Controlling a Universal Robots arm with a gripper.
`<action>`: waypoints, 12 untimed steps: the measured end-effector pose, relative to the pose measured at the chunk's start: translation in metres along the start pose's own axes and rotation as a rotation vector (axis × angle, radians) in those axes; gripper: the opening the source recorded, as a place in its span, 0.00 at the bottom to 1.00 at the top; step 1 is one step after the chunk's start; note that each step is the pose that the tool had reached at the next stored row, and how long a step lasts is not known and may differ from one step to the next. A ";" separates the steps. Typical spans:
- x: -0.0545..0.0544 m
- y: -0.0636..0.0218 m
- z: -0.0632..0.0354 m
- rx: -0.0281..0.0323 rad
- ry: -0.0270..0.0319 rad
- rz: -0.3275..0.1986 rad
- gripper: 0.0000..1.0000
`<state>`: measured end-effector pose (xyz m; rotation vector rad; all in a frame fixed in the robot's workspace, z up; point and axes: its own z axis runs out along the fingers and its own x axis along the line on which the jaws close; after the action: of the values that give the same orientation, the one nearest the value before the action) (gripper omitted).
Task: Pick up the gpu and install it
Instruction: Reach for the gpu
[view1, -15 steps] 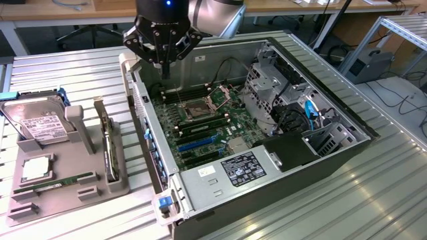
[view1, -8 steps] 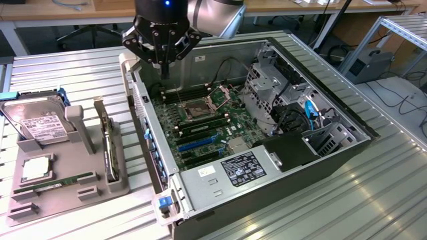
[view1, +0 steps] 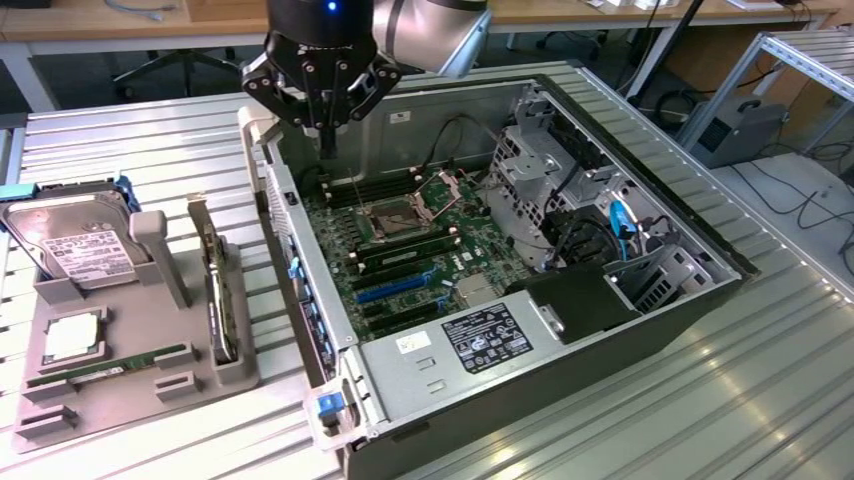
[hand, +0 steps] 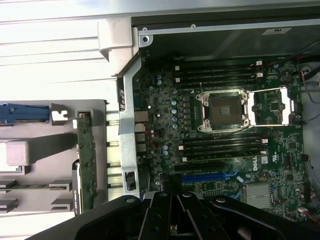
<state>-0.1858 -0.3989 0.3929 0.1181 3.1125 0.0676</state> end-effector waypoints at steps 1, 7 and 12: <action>0.001 -0.0001 0.0000 0.0000 0.0000 0.000 0.11; 0.003 -0.0002 0.0000 0.0000 0.0000 0.000 0.11; 0.004 -0.0003 0.0001 -0.0001 -0.0001 0.000 0.11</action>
<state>-0.1903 -0.3989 0.3927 0.1180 3.1124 0.0677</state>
